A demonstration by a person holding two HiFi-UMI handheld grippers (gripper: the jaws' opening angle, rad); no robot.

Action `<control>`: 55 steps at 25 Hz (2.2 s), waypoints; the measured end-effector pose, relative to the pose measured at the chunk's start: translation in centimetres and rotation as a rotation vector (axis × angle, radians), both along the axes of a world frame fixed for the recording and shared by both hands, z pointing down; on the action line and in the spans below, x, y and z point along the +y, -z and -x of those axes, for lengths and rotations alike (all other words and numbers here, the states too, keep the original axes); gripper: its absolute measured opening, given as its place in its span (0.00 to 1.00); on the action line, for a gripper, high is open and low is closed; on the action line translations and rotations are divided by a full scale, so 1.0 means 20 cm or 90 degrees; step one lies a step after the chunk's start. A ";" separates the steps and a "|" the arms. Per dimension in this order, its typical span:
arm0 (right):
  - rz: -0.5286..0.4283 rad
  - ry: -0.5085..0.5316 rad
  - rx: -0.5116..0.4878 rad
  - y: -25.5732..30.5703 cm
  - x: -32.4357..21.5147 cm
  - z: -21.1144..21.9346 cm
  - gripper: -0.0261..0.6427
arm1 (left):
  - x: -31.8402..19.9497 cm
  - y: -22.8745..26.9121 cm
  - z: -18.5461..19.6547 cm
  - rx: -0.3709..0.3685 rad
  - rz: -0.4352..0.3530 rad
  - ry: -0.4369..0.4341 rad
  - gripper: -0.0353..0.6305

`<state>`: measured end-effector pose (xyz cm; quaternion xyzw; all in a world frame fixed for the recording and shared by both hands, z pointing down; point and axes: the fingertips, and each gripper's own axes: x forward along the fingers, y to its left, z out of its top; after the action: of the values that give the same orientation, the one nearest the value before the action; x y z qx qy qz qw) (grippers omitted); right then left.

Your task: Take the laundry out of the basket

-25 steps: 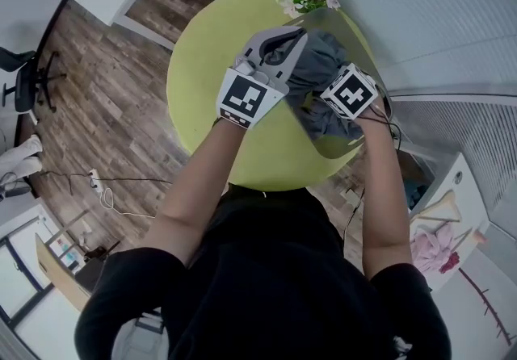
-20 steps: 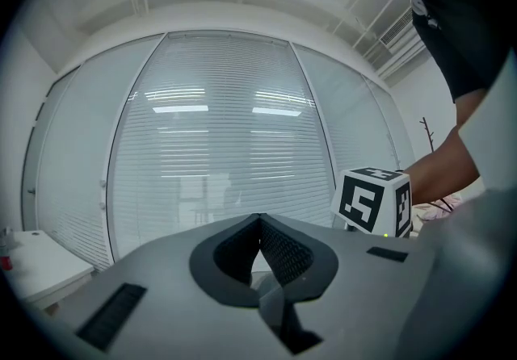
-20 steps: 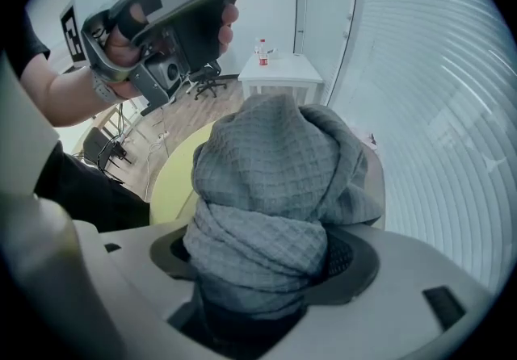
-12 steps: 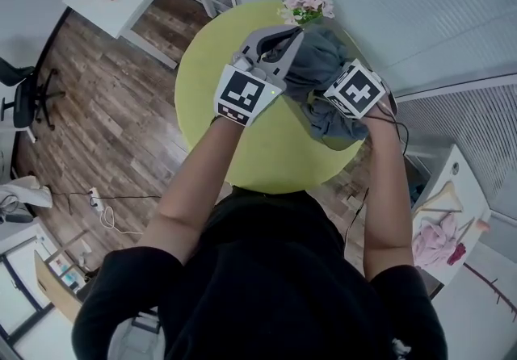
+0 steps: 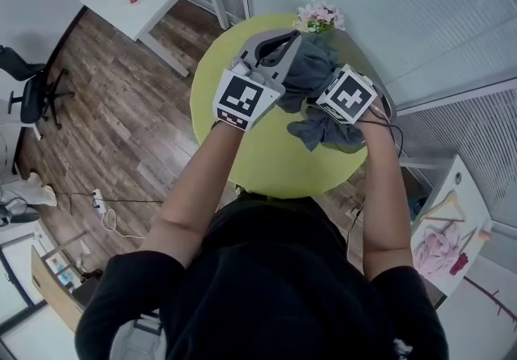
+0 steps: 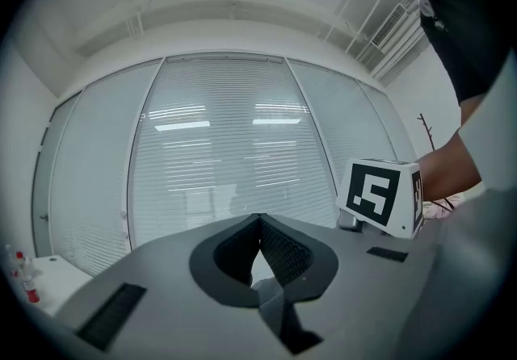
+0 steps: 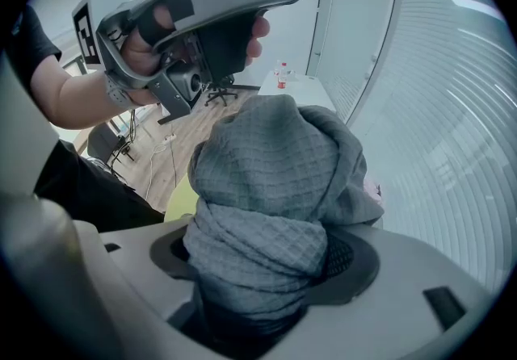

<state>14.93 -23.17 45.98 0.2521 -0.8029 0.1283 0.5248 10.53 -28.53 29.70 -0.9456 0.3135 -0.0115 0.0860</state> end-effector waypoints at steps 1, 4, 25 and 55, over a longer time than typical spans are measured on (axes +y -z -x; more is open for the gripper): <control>-0.001 0.006 -0.001 0.01 0.00 0.04 0.58 | 0.01 0.01 0.04 -0.001 -0.004 0.006 0.07; -0.005 0.026 -0.005 0.03 0.01 0.18 0.58 | 0.02 0.04 0.16 -0.004 -0.013 0.023 0.07; 0.021 0.114 -0.024 -0.19 0.23 0.93 0.58 | 0.23 -0.16 0.85 -0.009 0.014 0.099 0.07; 0.099 0.154 0.025 -1.27 0.48 0.92 0.58 | 0.30 -1.08 0.84 -0.025 0.169 0.075 0.07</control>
<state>-3.37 -13.62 71.38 0.1146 -0.8045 0.1208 0.5701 -6.28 -22.56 51.22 -0.9284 0.3621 -0.0761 -0.0348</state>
